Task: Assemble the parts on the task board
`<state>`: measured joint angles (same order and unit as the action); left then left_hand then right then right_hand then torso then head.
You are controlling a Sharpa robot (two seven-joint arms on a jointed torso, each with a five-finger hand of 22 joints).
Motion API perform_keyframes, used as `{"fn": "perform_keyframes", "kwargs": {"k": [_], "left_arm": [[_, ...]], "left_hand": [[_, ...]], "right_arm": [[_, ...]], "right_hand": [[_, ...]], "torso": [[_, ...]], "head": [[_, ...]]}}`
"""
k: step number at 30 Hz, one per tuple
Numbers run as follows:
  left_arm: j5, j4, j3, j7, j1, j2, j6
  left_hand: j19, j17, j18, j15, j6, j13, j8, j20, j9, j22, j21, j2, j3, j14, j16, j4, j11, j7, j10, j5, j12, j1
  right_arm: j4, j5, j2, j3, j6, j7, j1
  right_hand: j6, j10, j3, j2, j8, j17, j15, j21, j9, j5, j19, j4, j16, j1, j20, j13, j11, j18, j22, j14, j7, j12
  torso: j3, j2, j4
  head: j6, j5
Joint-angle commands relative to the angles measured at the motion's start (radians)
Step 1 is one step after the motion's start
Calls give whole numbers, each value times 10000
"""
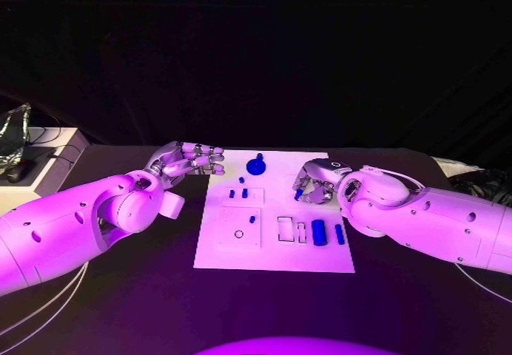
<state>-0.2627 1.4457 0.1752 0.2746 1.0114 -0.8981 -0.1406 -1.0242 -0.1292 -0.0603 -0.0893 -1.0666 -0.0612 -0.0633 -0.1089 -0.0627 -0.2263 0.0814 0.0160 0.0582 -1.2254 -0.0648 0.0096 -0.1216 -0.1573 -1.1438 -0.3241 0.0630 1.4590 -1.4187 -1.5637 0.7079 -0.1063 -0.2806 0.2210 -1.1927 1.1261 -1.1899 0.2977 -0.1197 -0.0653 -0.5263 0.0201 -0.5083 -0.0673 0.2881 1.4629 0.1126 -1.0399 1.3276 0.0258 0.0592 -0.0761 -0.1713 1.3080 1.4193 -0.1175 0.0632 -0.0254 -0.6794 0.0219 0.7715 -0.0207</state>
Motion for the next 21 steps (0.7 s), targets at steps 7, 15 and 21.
{"fn": "perform_keyframes", "kwargs": {"k": [7,15,21], "left_arm": [[48,27,9,92,-2,13,201],[48,25,9,81,-2,8,199],[48,22,9,69,-2,7,202]], "left_hand": [[-2,-4,166,15,-20,13,-6,2,-6,10,47,15,20,45,26,-29,-32,-31,47,-8,-32,102],[4,-3,170,13,-15,12,-4,0,-5,13,48,13,28,48,26,-23,-34,-35,49,-7,-32,82],[11,-1,172,14,-17,13,-5,1,-6,18,52,14,55,50,26,-38,-34,-34,52,-7,-33,80]], "right_arm": [[13,-175,-60,-7,518,73,20],[85,-225,-149,-27,300,114,74],[41,-37,-148,-31,-526,241,115]], "right_hand": [[278,-256,293,188,26,-3,93,-318,-4,17,521,63,-94,-104,148,6,75,90,616,-11,28,-35],[547,-376,646,449,14,8,122,-491,-19,-437,528,118,-108,-102,172,8,121,133,657,-11,59,-32],[1014,-833,675,786,-14,-9,233,-1436,-116,-435,578,145,-175,-20,281,18,280,318,843,21,167,-36]], "torso": [[6,-7,0],[12,-13,4],[7,-11,9]], "head": [[-6,10],[8,32],[46,43]]}}
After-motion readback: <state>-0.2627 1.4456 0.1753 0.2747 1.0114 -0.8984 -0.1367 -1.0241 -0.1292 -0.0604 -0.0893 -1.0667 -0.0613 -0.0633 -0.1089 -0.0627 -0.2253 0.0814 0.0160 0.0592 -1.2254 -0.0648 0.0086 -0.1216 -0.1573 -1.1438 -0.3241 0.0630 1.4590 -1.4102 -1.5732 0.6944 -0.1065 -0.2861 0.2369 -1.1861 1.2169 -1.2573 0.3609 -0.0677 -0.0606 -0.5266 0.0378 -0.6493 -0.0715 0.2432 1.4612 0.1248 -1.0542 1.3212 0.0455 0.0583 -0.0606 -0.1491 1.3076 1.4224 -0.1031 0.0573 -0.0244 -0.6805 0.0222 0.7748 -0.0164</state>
